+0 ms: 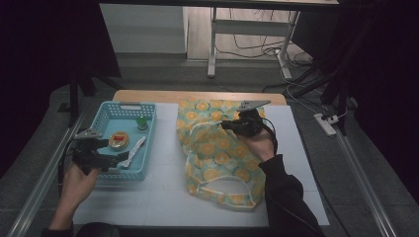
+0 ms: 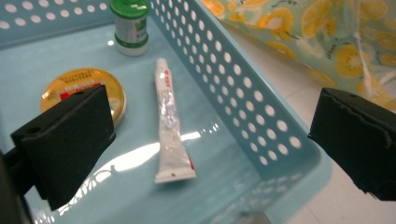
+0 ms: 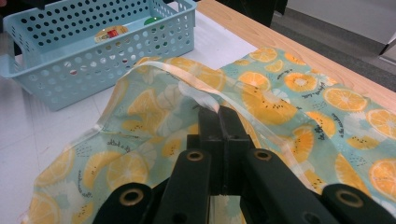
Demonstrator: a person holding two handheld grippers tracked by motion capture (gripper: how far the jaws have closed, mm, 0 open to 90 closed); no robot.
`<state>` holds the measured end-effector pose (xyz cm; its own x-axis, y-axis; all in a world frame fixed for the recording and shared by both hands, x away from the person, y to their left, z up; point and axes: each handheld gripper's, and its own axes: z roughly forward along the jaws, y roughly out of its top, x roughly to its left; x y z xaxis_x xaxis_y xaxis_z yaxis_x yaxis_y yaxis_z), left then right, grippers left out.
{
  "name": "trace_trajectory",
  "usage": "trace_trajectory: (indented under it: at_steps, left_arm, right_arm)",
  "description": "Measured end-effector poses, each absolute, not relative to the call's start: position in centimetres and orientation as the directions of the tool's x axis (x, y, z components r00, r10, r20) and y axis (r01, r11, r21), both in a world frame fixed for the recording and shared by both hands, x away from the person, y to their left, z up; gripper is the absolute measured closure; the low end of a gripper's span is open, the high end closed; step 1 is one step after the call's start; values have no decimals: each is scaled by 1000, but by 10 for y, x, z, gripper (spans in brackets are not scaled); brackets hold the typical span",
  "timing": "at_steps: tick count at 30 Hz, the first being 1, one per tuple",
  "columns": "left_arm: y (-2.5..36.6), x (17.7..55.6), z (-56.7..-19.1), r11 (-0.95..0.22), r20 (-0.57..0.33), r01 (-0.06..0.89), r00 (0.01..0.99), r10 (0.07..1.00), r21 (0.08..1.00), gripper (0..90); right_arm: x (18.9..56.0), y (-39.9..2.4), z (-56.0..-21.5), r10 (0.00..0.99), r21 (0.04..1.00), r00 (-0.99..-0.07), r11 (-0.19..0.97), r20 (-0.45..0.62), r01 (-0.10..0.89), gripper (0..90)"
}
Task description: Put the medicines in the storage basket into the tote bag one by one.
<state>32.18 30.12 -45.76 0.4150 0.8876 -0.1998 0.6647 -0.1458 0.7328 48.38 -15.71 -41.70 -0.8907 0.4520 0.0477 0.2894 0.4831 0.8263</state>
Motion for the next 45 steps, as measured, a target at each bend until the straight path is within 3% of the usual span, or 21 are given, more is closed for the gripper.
trace_trajectory:
  at_steps: [18, 32, 45]
  left_arm:
    - [313, 375, -464, -180, -137, 731, 351, 926, 658, 2]
    - [325, 412, -484, -184, -143, 788, 325, 935, 588, 0]
    - [322, 437, -506, -236, -73, 833, 313, 947, 501, 0]
  right_arm:
    - [483, -155, -418, 447, 825, -893, 487, 47, 287, 900]
    - [483, -156, -418, 446, 826, -894, 485, 48, 286, 900]
    - [483, -156, -418, 439, 826, -897, 488, 47, 282, 900]
